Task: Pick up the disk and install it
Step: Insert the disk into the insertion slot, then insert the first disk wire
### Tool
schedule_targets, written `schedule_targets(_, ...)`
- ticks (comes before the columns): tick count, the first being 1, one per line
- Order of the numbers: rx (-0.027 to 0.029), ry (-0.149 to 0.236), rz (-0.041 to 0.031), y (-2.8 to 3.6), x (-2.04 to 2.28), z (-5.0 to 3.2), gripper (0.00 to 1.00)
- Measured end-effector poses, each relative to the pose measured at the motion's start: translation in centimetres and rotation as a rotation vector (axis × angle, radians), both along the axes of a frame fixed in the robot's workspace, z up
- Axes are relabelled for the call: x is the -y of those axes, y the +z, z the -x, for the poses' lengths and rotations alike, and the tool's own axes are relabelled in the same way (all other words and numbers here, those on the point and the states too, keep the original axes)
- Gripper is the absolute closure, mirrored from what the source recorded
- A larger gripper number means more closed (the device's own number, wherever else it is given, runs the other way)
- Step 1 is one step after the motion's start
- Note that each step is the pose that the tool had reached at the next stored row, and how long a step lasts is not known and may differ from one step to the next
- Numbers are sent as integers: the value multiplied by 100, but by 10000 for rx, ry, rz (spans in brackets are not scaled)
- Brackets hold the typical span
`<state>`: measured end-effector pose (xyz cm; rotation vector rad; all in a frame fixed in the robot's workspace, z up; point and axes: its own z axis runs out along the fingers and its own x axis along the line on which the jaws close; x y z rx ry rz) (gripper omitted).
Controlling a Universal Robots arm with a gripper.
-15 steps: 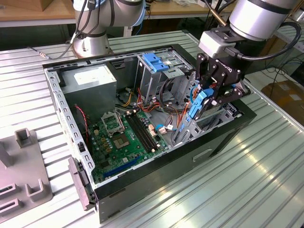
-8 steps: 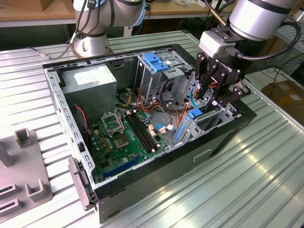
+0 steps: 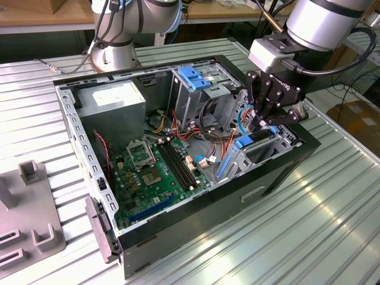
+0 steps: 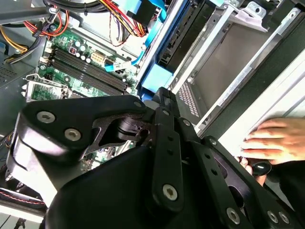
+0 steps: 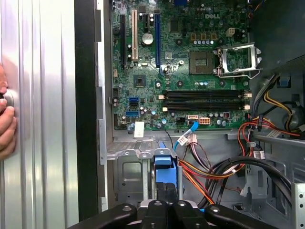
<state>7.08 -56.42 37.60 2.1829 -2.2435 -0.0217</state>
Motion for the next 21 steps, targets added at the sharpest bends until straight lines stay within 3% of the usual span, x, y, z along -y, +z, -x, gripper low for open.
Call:
schedule_targets(14,0,-1,3,-2,0,-2,90)
schedule_targets(21,0,0,7,-8,0,-77,90)
